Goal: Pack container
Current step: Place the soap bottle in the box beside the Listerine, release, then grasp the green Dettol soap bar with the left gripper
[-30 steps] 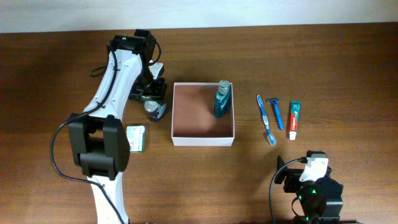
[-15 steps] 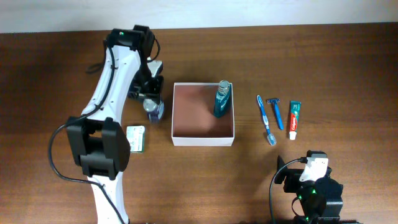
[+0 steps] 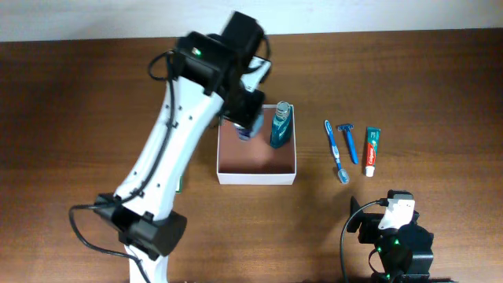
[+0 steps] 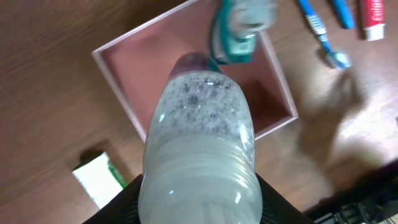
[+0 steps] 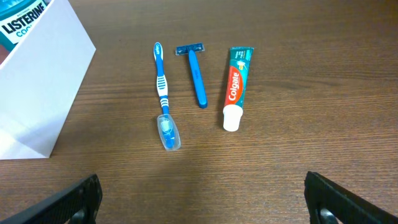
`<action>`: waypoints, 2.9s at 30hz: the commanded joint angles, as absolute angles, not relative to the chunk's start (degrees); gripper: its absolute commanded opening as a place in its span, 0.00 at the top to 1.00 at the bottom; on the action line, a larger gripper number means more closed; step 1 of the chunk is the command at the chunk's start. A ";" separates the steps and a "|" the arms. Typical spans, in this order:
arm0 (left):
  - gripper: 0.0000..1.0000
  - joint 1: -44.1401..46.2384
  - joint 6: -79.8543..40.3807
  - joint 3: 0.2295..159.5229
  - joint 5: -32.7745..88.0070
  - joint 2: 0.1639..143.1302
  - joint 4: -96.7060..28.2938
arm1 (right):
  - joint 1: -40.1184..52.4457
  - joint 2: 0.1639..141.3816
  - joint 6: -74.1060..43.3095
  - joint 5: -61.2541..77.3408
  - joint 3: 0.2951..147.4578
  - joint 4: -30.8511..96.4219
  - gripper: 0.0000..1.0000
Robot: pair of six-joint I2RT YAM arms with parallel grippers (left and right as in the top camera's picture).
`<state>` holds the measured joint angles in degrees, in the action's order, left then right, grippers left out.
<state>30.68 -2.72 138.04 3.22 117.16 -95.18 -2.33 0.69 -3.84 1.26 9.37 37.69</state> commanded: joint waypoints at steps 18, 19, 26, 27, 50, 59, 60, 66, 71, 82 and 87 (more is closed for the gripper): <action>0.69 32.47 -6.83 138.37 -4.82 133.21 -85.23 | -2.66 0.32 -3.46 0.36 9.26 37.69 0.01; 0.68 32.47 -6.83 138.37 -4.84 133.38 -85.19 | -2.66 0.32 -3.49 0.36 9.26 37.69 0.01; 0.44 32.42 -6.83 138.39 -6.96 134.30 -84.82 | -2.66 0.32 -3.46 0.36 9.26 37.69 0.01; 0.39 32.18 -6.85 138.39 -6.94 134.30 -85.03 | -2.66 0.32 -3.46 0.36 9.26 37.69 0.01; 0.14 12.05 -6.81 130.41 -5.21 105.21 -96.71 | -2.66 0.32 -3.46 0.36 9.26 37.69 0.01; 0.08 8.56 -6.85 92.95 -2.57 104.47 -81.19 | -2.66 0.32 -3.46 0.36 9.26 37.69 0.01; 0.08 8.56 -6.85 90.41 -1.74 104.49 -79.29 | -2.66 0.32 -3.46 0.36 9.26 37.69 0.01; 0.09 7.77 -6.59 76.16 -1.28 104.49 -65.65 | -2.66 0.30 -3.49 0.34 9.26 37.69 0.01; 0.09 5.87 -6.59 66.81 -1.30 104.51 -55.53 | -2.66 0.30 -3.49 0.36 9.26 37.69 0.01; 0.18 5.85 -6.15 64.71 -4.12 105.30 -48.34 | -2.66 0.32 -3.49 0.36 9.26 37.69 0.01; 0.28 5.82 -6.15 63.94 -4.14 105.86 -47.20 | -2.66 0.32 -3.46 0.36 9.26 37.69 0.01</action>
<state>6.02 -6.59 64.64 -3.51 104.92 -47.55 -2.33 0.64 -3.84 1.26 9.37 37.69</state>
